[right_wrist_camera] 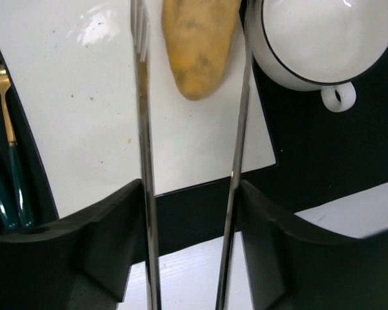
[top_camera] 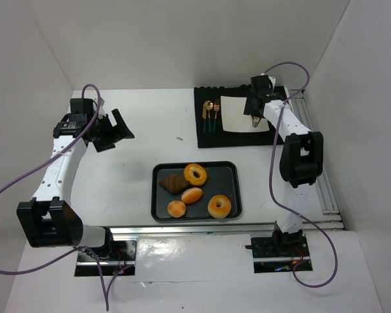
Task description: Place the bread
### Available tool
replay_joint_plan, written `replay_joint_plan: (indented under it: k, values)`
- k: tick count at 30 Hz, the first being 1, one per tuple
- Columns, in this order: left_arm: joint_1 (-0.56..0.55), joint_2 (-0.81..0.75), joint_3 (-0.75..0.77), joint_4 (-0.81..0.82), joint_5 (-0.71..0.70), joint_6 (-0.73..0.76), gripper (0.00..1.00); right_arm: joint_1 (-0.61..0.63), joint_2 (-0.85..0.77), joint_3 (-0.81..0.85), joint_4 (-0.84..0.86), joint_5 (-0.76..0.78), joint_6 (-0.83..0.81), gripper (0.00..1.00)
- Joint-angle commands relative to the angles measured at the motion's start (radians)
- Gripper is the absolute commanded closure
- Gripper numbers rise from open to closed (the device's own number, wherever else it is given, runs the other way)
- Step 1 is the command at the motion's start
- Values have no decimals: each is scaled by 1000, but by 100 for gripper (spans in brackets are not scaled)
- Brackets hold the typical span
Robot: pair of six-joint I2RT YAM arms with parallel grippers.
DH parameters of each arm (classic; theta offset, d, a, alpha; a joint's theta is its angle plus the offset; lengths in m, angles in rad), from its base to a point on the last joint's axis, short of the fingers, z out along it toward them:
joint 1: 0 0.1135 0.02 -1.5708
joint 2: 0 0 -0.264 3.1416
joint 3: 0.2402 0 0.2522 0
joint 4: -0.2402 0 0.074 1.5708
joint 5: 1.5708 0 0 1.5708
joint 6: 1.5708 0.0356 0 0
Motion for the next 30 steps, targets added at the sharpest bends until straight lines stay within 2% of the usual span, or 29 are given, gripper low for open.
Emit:
replay_joint_plan:
  k: [1,9,15,19,21,24,30]
  values:
    - [5,-32,16,-1,3,19,1,-1,0,60,17,5,-4,30]
    - [5,-32,16,-1,3,19,1,58,-180,49,6,15,-13,31]
    - [5,-32,36,-1,3,9,1,137,-357,16,-73,-89,-13,40]
    - [5,-32,45,-1,-6,20,1,222,-514,-145,-162,-162,-3,49]
    - [5,-32,45,-1,-6,20,1,281,-622,-220,-205,-251,11,53]
    - [5,-32,45,-1,-6,20,1,379,-704,-354,-274,-378,33,54]
    - [5,-42,27,-1,-6,29,1,545,-767,-443,-366,-387,158,54]
